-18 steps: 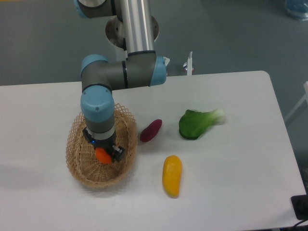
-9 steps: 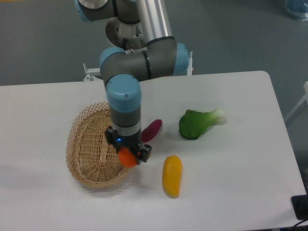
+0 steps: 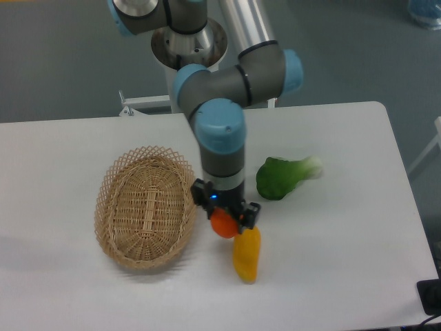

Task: Pick up the orange from the basket
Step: 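Lift the held orange out of the basket and carry it away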

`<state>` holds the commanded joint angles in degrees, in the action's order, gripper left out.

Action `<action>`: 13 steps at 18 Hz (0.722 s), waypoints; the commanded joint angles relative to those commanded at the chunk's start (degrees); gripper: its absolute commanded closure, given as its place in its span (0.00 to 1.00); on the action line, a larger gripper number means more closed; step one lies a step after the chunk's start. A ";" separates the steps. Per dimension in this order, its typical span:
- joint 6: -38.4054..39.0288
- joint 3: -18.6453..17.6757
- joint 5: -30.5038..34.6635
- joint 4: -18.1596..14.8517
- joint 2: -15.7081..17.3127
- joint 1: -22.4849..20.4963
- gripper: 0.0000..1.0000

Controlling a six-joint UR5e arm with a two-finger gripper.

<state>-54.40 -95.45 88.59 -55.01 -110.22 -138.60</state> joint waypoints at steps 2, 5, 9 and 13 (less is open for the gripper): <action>-2.54 0.00 0.00 -1.23 0.26 -1.32 0.52; -5.62 -0.26 0.09 -1.76 0.62 -2.82 0.53; -9.31 0.00 1.23 -1.50 0.53 -5.10 0.53; -16.95 0.00 1.23 -1.24 0.26 -8.00 0.52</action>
<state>-71.35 -95.45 89.82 -56.25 -109.95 -146.59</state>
